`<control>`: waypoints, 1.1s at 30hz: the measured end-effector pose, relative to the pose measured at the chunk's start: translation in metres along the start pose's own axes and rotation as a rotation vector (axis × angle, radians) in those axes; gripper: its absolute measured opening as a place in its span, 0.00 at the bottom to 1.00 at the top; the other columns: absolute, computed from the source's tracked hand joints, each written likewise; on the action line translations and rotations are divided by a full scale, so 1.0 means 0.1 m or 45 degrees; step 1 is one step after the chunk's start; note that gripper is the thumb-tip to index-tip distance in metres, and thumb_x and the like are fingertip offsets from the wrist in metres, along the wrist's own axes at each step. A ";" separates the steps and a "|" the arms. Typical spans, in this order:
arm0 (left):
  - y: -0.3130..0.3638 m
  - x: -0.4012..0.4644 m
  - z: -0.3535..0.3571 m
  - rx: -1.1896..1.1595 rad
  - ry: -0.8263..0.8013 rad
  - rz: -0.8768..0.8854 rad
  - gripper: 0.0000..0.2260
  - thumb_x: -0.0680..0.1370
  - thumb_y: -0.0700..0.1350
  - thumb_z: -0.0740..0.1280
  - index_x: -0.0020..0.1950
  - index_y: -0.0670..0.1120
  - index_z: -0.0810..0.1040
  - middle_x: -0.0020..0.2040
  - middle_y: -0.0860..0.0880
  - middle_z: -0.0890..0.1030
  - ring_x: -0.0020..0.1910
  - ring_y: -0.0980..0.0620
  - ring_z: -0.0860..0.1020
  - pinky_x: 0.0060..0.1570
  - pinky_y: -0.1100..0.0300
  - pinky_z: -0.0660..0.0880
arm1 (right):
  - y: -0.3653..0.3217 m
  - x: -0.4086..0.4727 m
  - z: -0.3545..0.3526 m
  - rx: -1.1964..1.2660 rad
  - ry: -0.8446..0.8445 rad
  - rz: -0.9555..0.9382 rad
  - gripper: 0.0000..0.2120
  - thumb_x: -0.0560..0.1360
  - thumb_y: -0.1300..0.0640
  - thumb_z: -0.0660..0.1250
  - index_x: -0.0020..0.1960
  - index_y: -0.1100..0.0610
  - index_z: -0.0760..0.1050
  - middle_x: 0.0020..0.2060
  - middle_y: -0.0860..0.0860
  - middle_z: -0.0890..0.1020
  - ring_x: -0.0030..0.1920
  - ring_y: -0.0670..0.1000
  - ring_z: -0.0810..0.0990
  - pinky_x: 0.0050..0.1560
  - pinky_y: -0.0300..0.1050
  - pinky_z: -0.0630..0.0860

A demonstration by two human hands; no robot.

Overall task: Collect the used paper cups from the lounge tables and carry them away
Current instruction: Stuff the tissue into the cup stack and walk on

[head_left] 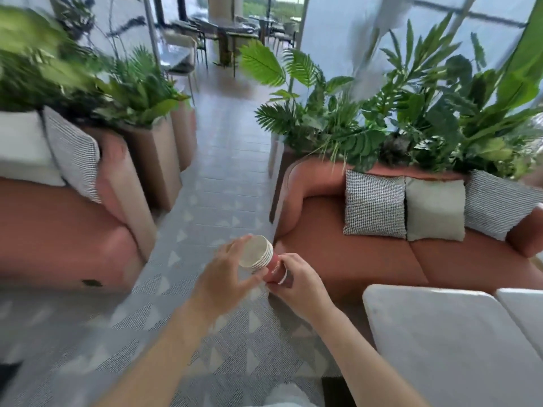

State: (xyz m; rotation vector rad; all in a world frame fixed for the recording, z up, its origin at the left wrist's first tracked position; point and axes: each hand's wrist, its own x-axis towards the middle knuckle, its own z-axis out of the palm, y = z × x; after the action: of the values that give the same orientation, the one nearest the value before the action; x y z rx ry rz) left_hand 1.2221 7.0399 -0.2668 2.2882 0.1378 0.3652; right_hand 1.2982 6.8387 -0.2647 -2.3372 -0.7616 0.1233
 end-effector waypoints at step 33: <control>-1.03 -0.11 -1.92 0.374 0.925 -0.845 0.29 0.80 0.63 0.69 0.77 0.53 0.70 0.67 0.54 0.78 0.66 0.53 0.75 0.67 0.53 0.73 | -1.98 2.78 1.80 0.153 -0.822 -1.055 0.28 0.71 0.43 0.77 0.67 0.52 0.78 0.59 0.45 0.79 0.56 0.51 0.81 0.57 0.56 0.79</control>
State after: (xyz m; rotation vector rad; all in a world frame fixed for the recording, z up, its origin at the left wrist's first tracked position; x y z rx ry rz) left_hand 1.1551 7.2427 -0.2221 2.1158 1.3447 0.8327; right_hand 1.3801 7.2153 -0.2489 -1.6834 -1.9036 0.5436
